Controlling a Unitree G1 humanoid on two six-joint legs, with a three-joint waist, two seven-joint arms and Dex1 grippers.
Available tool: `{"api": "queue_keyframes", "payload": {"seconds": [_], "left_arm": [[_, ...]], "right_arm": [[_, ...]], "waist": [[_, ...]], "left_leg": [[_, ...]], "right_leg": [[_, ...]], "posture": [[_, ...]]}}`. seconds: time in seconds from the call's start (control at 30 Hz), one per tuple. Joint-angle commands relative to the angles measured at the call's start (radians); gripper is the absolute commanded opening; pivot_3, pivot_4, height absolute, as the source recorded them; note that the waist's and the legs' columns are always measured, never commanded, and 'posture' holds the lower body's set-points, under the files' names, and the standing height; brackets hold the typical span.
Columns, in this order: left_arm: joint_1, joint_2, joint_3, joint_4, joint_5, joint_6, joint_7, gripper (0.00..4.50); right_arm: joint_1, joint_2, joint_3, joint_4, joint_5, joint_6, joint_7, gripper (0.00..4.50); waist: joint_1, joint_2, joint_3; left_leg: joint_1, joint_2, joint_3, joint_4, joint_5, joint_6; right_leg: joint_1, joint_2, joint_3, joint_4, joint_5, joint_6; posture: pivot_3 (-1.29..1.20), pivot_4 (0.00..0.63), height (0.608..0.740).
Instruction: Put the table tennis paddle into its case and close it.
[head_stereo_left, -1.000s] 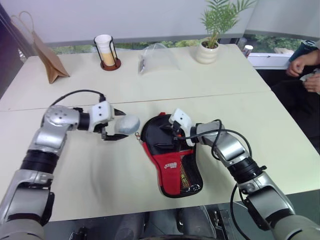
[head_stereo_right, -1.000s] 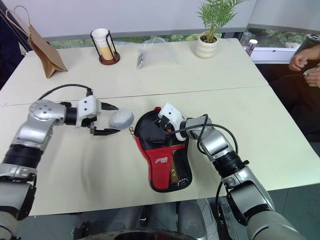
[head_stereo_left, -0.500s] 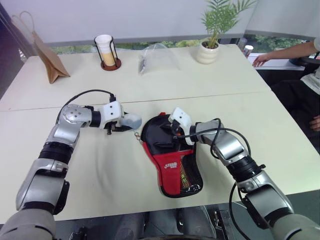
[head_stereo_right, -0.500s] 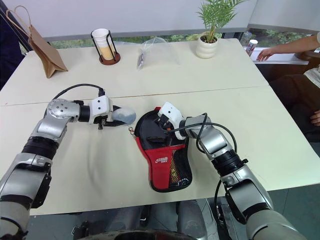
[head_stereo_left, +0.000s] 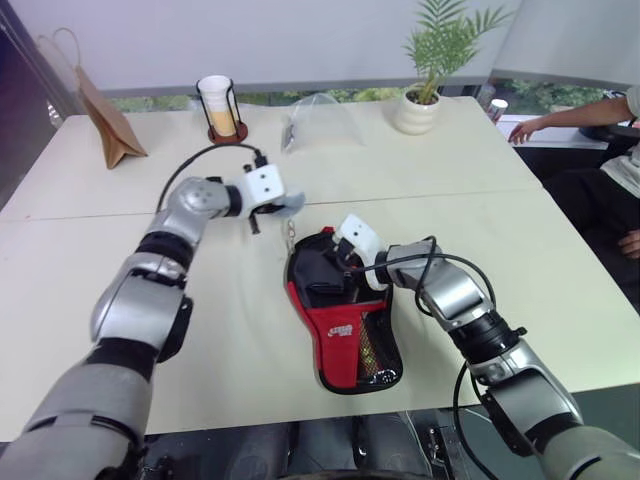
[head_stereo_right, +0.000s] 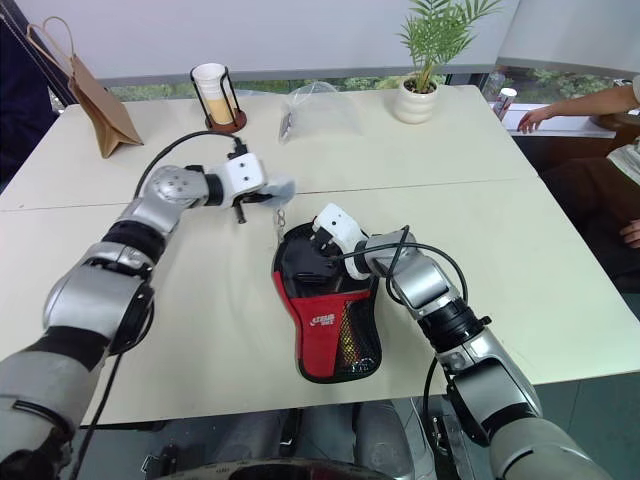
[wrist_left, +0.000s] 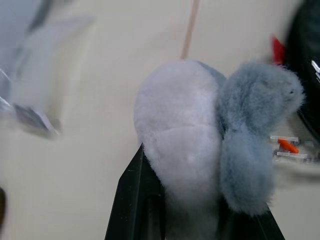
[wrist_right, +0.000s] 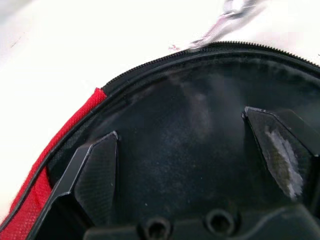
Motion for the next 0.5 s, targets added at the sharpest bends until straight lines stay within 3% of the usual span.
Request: {"api": "queue_keyframes", "payload": {"seconds": [0.03,0.23,0.5], "left_arm": [[-0.084,-0.044,0.006,0.036,0.031,-0.018,0.117,0.76],[-0.155,-0.176,0.021,0.075,0.051,-0.011,0.215,0.76],[-0.200,-0.316,0.059,0.092,0.033,0.004,0.225,0.76]], "right_arm": [[0.095,-0.016,0.081,0.037,-0.049,0.115,-0.022,4.50],[0.153,0.000,0.098,-0.057,-0.044,0.191,-0.076,4.50],[0.205,0.042,0.099,-0.138,-0.028,0.265,-0.141,4.50]], "waist": [[-0.003,0.000,0.000],[0.000,0.000,0.000],[-0.003,0.000,-0.001]], "left_leg": [[0.000,0.000,0.000,0.000,0.000,0.000],[0.000,-0.001,0.000,-0.001,-0.001,0.001],[0.000,-0.001,0.000,-0.001,-0.001,0.002]], "right_leg": [[0.000,0.000,0.000,0.000,0.000,0.000],[0.000,-0.001,0.000,0.000,-0.001,0.001],[0.000,-0.001,0.000,0.000,-0.002,0.003]], "posture": [[0.00,0.150,0.740],[0.00,0.150,0.740],[0.00,0.150,0.740]]}}
